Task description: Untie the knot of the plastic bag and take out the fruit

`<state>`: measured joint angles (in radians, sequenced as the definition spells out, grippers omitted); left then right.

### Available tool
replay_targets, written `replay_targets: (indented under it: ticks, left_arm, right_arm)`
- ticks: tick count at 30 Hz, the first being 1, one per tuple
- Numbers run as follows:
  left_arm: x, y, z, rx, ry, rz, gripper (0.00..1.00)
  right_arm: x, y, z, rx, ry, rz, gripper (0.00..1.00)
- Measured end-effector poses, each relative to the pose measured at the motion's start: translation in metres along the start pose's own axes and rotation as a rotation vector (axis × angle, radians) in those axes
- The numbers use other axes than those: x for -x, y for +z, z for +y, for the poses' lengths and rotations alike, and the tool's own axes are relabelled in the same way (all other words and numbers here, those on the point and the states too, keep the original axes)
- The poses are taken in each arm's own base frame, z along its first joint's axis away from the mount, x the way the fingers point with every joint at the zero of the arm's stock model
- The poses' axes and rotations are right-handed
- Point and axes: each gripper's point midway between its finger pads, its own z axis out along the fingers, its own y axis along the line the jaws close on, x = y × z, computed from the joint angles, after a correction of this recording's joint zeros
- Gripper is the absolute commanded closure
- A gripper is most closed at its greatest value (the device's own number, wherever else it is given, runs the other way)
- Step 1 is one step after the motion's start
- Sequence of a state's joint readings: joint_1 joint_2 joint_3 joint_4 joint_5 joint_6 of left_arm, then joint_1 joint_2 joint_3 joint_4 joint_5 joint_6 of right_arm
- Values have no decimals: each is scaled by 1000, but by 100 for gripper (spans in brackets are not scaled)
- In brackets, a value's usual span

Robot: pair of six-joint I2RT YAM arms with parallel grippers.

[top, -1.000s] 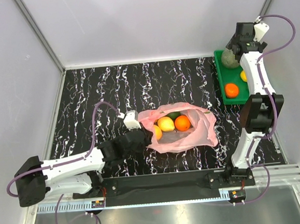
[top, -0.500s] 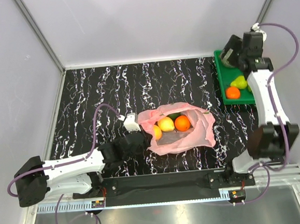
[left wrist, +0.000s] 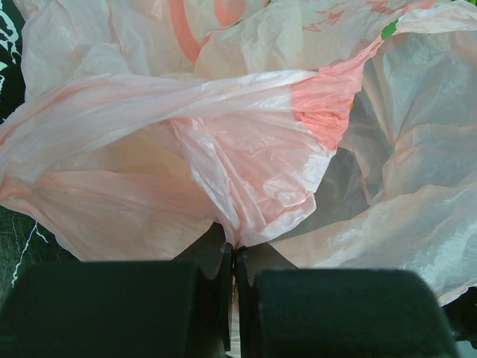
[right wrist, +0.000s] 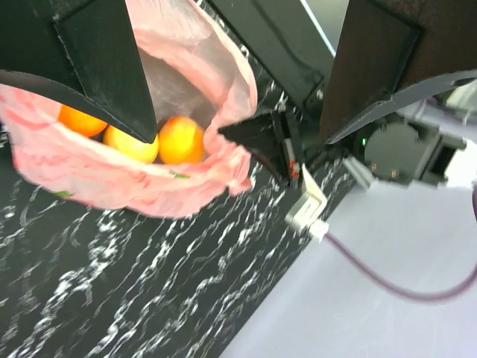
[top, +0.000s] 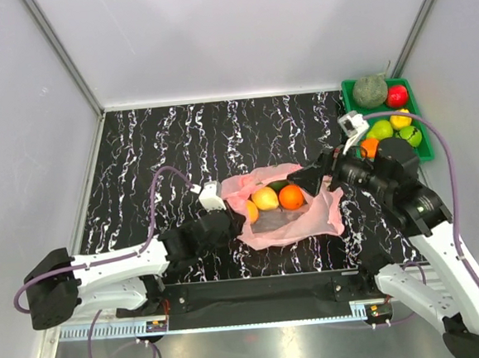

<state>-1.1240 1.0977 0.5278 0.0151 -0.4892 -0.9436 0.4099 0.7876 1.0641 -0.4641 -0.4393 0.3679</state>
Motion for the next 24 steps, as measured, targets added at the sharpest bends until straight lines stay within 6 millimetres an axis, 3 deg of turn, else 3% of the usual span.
replay_targets:
  ticks: [4,9,18,24]
  left_arm:
    - [-3,2,2,10,-3,7,100]
    - [-8,5,5,25,-6,19,100]
    - [-11,6,6,27,-17,27,100]
    - [-14,7,9,34,-24,31,100]
  right_arm:
    - [-41,16,-3,32,6,128,9]
    - [-111,57,-22,-50,12,364,15]
    - [-169,88,-70,-303,-79,522,30]
    - [-214,94,-84,-423,-165,621,29]
